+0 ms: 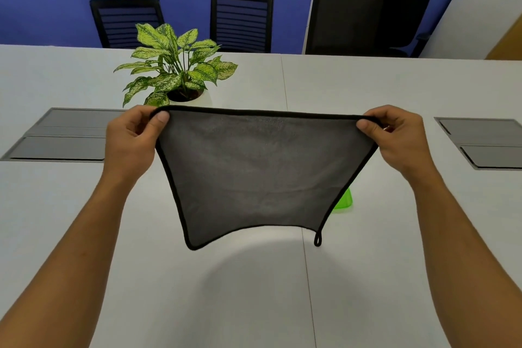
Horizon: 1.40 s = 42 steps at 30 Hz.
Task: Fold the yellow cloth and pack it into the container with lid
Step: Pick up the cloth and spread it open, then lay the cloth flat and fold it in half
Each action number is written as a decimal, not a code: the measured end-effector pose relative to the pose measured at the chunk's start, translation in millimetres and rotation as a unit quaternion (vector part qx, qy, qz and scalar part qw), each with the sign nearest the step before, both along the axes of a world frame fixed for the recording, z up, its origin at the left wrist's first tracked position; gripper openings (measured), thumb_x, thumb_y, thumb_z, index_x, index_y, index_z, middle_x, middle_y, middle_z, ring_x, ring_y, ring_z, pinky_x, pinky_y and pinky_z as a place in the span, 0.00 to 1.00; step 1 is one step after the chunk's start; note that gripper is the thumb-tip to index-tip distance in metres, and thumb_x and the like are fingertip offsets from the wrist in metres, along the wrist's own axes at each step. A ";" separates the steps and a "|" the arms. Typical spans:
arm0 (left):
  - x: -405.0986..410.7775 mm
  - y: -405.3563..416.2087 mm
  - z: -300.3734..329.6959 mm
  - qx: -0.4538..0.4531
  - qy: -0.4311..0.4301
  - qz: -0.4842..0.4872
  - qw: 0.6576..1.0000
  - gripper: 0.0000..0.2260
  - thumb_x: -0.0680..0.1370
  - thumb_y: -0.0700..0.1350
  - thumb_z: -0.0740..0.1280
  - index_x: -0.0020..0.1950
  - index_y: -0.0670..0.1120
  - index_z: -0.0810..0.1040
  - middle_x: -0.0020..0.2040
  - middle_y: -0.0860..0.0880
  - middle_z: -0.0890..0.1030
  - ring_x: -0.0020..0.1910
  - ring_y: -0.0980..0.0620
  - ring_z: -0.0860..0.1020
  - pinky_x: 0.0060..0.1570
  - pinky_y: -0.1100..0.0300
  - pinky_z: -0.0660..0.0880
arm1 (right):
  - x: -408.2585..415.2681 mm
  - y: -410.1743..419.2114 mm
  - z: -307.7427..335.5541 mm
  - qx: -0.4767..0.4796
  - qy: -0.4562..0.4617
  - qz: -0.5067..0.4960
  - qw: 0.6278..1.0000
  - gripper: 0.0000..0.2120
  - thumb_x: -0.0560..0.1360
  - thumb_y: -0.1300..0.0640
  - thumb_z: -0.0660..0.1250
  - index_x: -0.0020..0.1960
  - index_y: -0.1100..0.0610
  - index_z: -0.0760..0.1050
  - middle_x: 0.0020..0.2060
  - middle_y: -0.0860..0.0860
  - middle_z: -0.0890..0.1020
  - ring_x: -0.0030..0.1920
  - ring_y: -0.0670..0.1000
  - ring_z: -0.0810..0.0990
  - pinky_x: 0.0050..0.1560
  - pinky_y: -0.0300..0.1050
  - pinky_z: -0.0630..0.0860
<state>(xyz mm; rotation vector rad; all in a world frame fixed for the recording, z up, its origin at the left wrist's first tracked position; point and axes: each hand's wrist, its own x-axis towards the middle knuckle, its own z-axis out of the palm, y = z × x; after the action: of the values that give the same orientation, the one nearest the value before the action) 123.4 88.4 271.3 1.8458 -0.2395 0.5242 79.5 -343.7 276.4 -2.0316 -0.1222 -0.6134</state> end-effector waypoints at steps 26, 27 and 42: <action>16.9 2.7 -185.2 0.067 0.331 0.035 0.941 0.08 0.73 0.34 0.67 0.44 0.45 0.83 0.45 0.46 0.84 0.45 0.47 0.81 0.47 0.57 0.75 | -4.5 26.8 -199.8 0.040 0.286 -0.060 0.955 0.06 0.71 0.62 0.74 0.47 0.57 0.84 0.40 0.50 0.85 0.42 0.45 0.83 0.48 0.33 0.76; 12.9 3.6 -191.8 0.066 0.336 0.034 0.939 0.08 0.74 0.34 0.66 0.44 0.44 0.83 0.45 0.45 0.84 0.45 0.45 0.81 0.47 0.56 0.76 | -10.4 28.7 -204.7 0.050 0.299 -0.058 0.951 0.06 0.70 0.62 0.74 0.47 0.56 0.84 0.40 0.50 0.85 0.41 0.43 0.83 0.48 0.32 0.76; -24.7 7.8 -258.1 0.059 0.464 0.047 0.882 0.09 0.73 0.35 0.72 0.51 0.41 0.80 0.46 0.43 0.82 0.45 0.46 0.81 0.43 0.58 0.74 | -68.3 51.8 -277.9 0.100 0.401 -0.122 0.902 0.07 0.73 0.69 0.68 0.50 0.62 0.81 0.50 0.59 0.83 0.47 0.54 0.82 0.47 0.35 0.78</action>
<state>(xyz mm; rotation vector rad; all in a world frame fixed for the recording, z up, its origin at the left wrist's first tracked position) 98.8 96.2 13.1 2.0266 0.4791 -0.3576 11.3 -291.9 -1.5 -1.9540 0.6663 0.1045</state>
